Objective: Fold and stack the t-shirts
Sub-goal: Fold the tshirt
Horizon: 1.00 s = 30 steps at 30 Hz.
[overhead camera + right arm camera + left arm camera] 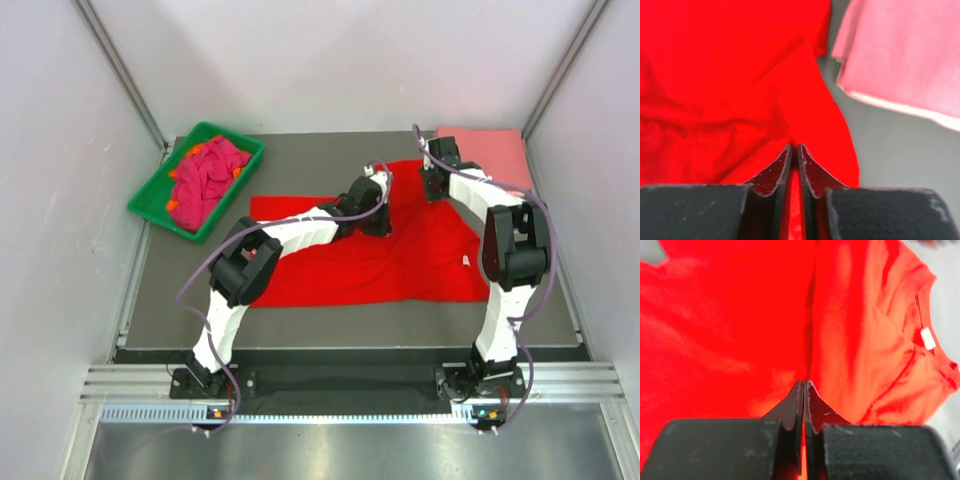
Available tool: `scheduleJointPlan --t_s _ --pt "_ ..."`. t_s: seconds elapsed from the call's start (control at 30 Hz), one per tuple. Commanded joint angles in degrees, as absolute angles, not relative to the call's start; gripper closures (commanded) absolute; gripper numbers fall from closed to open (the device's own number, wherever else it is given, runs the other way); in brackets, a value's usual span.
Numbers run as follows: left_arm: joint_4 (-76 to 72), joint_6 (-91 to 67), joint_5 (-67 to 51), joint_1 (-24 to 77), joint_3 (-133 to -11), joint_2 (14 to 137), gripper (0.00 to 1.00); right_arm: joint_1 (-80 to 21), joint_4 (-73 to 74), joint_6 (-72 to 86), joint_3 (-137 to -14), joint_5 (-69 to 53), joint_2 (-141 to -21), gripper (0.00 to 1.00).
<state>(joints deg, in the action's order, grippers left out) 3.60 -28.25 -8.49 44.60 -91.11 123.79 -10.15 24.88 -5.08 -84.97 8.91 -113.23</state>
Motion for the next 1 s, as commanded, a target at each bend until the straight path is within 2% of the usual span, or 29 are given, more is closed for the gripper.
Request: scheduleJointPlan --t_s 0.0,0.17,0.27,0.57,0.77,0.97 --pt "0.53 -29.27 -8.61 46.14 -88.69 119.45 1.00 -10.72 21.97 -7.12 -89.82 8.70 -115.92 0.90" --pt "0.44 -29.70 -9.40 47.37 -88.51 119.18 1.00 -10.81 28.89 -4.67 -95.35 9.41 -115.67 0.71" --pt "-1.75 -31.02 -11.77 47.72 -88.68 119.53 1.00 -10.81 33.46 -0.72 -95.19 7.22 -111.98 0.69" --pt "-0.88 -28.92 -11.25 47.72 -98.08 128.49 1.00 -10.55 38.24 8.87 -84.21 3.25 -104.33 0.87" --pt "5.09 -29.36 -6.34 46.76 -105.11 134.64 1.00 -10.11 33.50 10.37 -75.24 2.02 -104.41 0.88" --pt "7.64 -30.59 3.60 46.23 -101.78 134.03 1.00 -7.21 31.82 10.64 -71.89 5.19 -106.00 0.88"
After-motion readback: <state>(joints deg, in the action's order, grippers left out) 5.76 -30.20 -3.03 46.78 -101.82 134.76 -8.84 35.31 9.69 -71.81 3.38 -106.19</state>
